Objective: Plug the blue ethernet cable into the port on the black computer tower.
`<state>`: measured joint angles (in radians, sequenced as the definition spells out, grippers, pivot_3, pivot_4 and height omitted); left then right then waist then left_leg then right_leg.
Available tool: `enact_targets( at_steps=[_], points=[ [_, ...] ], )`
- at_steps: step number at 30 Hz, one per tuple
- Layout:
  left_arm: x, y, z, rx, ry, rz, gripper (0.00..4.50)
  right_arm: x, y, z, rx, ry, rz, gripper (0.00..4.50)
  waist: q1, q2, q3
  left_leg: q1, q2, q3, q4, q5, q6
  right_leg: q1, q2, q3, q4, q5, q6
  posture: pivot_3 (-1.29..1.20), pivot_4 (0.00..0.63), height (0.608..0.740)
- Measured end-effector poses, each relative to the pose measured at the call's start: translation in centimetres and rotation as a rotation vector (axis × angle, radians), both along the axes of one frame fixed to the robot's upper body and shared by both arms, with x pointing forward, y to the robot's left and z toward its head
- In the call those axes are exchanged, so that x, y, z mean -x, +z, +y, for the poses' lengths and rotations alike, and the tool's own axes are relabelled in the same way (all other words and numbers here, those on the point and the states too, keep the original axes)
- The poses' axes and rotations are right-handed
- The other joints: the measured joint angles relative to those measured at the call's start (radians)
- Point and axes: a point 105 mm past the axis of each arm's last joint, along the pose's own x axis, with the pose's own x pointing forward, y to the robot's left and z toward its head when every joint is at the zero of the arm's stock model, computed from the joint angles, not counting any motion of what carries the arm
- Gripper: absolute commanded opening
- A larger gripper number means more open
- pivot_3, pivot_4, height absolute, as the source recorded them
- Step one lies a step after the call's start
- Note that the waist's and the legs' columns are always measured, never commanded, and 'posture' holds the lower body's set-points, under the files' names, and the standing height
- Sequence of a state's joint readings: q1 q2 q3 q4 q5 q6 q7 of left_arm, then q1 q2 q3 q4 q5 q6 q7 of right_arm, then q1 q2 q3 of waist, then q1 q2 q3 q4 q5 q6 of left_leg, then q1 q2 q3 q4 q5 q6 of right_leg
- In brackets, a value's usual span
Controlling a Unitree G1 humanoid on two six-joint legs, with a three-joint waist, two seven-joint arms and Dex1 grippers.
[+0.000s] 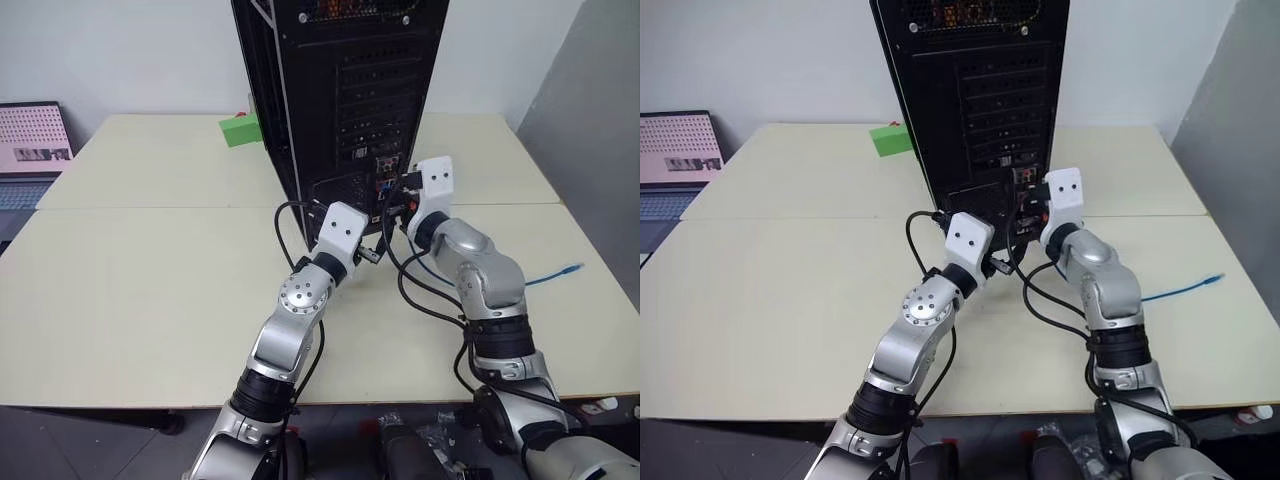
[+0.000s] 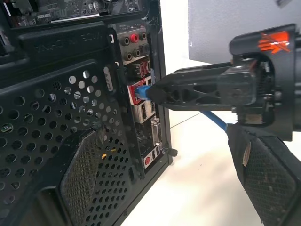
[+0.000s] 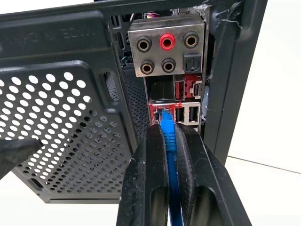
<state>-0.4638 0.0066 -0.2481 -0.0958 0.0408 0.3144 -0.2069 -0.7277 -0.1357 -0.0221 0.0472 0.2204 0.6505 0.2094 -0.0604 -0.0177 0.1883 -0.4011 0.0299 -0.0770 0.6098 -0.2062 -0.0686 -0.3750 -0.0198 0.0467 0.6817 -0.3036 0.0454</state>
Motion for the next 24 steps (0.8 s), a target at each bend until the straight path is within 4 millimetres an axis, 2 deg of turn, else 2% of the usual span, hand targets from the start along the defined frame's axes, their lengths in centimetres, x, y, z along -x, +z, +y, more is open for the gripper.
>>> enact_targets(
  at_steps=[10, 11, 15, 24],
  points=[
    [0.0, 0.0, 0.0, 0.001, 0.001, 0.0, 4.34, -0.1, -0.1, 0.0, -0.002, 0.003, -0.003, 0.0, -0.001, 0.0, 0.0, 0.0, 0.0, 0.0, 0.0, 0.0, 0.0, 0.0, 0.0, 0.0, 0.0, 0.0, 0.0, 0.0, 0.15, 0.74],
    [0.0, 0.0, 0.0, 0.001, 0.001, -0.001, 4.35, -0.1, -0.1, 0.0, -0.002, 0.004, -0.003, 0.34, -0.001, 0.0, 0.0, 0.0, 0.0, 0.0, 0.0, 0.0, 0.0, 0.0, 0.0, 0.0, 0.0, 0.0, 0.0, 0.0, 0.15, 0.74],
    [0.0, 0.1, 0.0, 0.003, 0.0, -0.004, 4.36, -0.2, -0.2, -0.2, 0.004, 0.0, 0.001, 1.23, 0.003, 0.0, 0.0, 0.0, 0.0, 0.0, 0.0, 0.0, 0.0, 0.0, 0.0, 0.0, 0.0, 0.0, 0.0, 0.0, 0.15, 0.74],
    [-0.2, 0.2, 0.4, 0.011, 0.025, -0.01, 4.36, -0.2, -0.3, -1.4, 0.043, 0.011, 0.0, 3.03, 0.013, 0.0, 0.0, -0.006, 0.0, 0.0, 0.0, 0.0, 0.0, -0.004, -0.001, -0.001, -0.001, 0.0, 0.0, 0.0, 0.15, 0.74]
  ],
)
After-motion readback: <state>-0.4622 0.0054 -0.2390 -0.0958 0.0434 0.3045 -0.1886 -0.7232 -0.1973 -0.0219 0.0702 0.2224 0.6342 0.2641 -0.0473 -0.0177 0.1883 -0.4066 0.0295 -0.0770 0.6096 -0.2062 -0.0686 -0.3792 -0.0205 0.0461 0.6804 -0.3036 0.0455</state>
